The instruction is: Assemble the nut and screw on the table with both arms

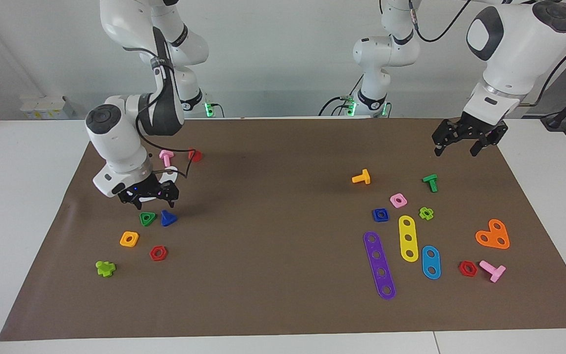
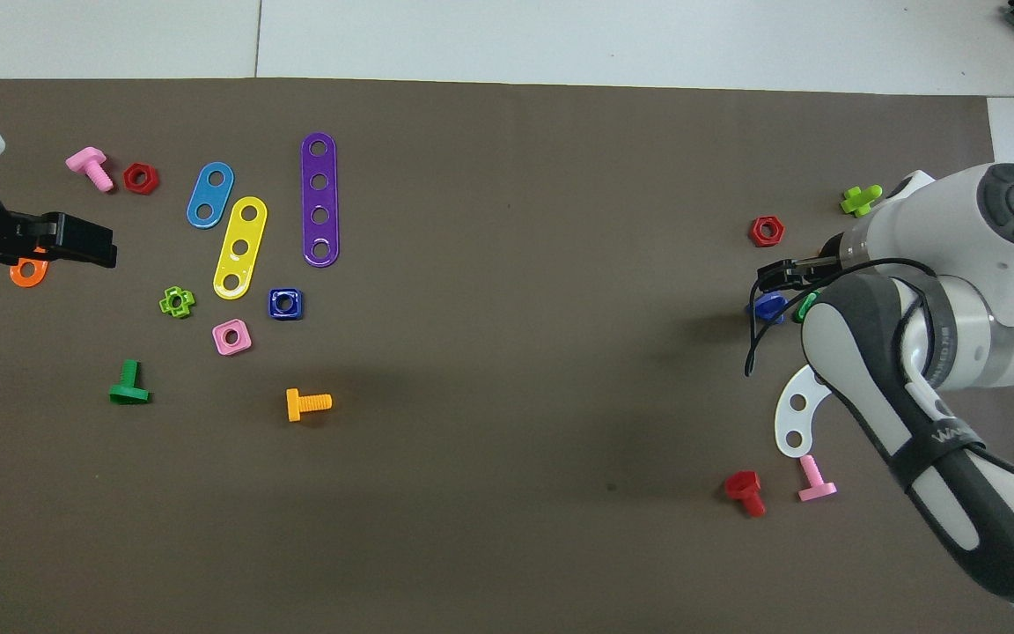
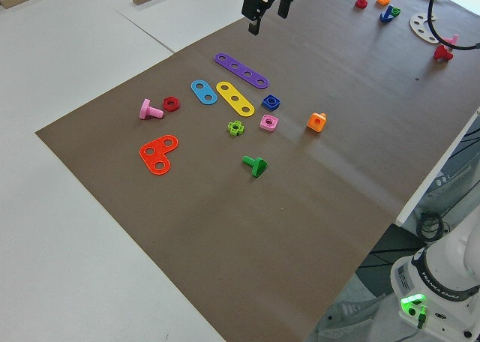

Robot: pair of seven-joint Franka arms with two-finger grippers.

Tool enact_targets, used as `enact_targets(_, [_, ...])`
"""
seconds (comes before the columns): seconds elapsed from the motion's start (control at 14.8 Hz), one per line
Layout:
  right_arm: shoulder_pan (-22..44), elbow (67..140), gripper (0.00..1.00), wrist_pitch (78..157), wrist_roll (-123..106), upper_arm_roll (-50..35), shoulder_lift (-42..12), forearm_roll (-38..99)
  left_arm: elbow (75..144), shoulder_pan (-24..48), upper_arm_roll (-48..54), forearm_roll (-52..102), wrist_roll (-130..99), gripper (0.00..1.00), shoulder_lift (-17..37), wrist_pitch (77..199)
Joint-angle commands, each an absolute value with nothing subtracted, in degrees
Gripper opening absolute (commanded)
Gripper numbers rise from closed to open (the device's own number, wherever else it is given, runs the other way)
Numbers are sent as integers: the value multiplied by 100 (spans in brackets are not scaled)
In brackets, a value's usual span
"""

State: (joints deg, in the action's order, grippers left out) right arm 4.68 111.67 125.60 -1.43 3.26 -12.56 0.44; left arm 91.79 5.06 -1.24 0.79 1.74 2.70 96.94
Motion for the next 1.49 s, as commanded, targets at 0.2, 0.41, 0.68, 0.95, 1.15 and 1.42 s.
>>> enact_targets(0.2, [422,11848,83,13368,-554,290,-1204,176,9466,598,-176,167,229,100,44,9800])
enact_targets(0.41, [439,11856,68,13421,-562,299,-1283,167,9536,694,-167,167,220,100,0,9686])
enact_targets(0.68, [413,11909,62,13535,-580,299,-1327,176,9466,729,-167,167,211,100,0,9387])
enact_targets(0.95, [396,11935,54,13553,-598,299,-1380,176,9544,782,-158,167,211,100,-17,9500])
enact_targets(1.15, [378,11936,50,13553,-606,299,-1415,176,9878,773,-167,167,211,100,-158,9755])
enact_targets(1.42, [378,11970,43,13692,-606,299,-1441,167,9835,782,-167,167,220,100,-158,9668])
